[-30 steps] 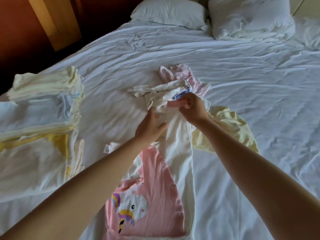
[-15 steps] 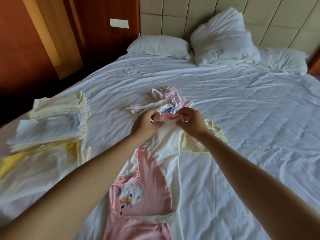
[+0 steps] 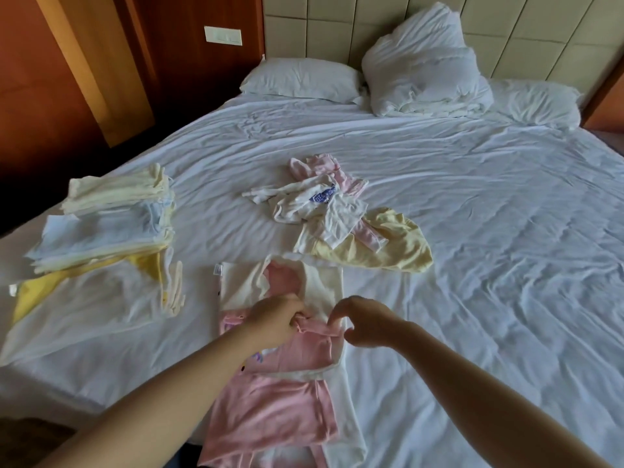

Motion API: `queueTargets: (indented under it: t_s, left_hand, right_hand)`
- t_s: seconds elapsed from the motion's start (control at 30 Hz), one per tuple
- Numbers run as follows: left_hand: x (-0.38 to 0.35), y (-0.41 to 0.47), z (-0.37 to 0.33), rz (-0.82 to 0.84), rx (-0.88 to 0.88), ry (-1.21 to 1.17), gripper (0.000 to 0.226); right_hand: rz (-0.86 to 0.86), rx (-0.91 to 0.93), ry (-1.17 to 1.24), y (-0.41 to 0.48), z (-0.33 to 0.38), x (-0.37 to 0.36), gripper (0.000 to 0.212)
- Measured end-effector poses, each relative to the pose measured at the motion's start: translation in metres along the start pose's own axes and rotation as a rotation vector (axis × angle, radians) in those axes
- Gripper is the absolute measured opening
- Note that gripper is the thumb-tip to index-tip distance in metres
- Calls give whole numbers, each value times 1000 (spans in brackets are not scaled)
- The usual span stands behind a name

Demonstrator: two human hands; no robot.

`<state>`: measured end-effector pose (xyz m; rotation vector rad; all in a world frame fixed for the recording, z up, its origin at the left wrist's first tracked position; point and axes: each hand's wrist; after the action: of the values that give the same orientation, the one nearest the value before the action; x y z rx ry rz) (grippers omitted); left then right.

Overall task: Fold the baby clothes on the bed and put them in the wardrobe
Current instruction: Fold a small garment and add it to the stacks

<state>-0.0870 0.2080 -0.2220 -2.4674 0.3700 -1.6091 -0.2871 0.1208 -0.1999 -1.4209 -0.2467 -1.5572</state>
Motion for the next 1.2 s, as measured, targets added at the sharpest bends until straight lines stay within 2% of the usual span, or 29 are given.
queueTargets:
  t_s: [0.07,0.17,0.27,0.4,0.47,0.53,0.6,0.7,0.8,0.93,1.0,1.1,1.2]
  left_hand:
    - [5,4,0,-80,78,-76,22]
    - [19,18,4,-279,148,-115,16]
    - [30,38,6,-379,197,-142,28]
    - [34,66,6,-370,298,-184,46]
    - [32,77,9,-348,319,-222,45]
    - [31,84,12,-363,312,-293,34]
    - [31,90,16,-449,290,-354,21]
    - [29,98,26,-538,299,-374,18]
    - [20,105,35,-534,314,-315,18]
    - [12,112,35,-467,233,-194,23]
    - [13,109,32,-438,189,-183,30]
    - [19,82,39,-562,115,-182,31]
    - [16,48,66,-634,76,9,30]
  right_hand:
    - [-64,-44,106,5,-3,1,41]
    - [-286,-127,253,21,-7,13,28]
    - [-440,-221,349,42,-10,23,30]
    - [-376,-350,393,75,-16,19,50]
    - [-391,-378,488,89,-20,15,45]
    - [-485,-375,620,99,-23,15,34]
    - [-594,-366,729,107,-27,20,25]
    - [-671,-422,839,116,-34,24,21]
    - [-634,-480,830,125,-40,18,20]
    - [-597,-509,686,128,-40,12,23]
    - [-692,-470,561,124,-32,11,26]
    - [-822,-194,418,112,-12,8,29]
    - [-643,3,506,101,14,4,43]
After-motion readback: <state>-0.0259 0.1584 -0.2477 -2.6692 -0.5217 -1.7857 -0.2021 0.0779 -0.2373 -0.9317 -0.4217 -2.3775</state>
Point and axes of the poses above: each hand's wrist, its own y-axis towards the middle knuckle, its own x-axis out of the back of the hand, z = x × y, and after that the axes turned 11 degrees about z, right-handed
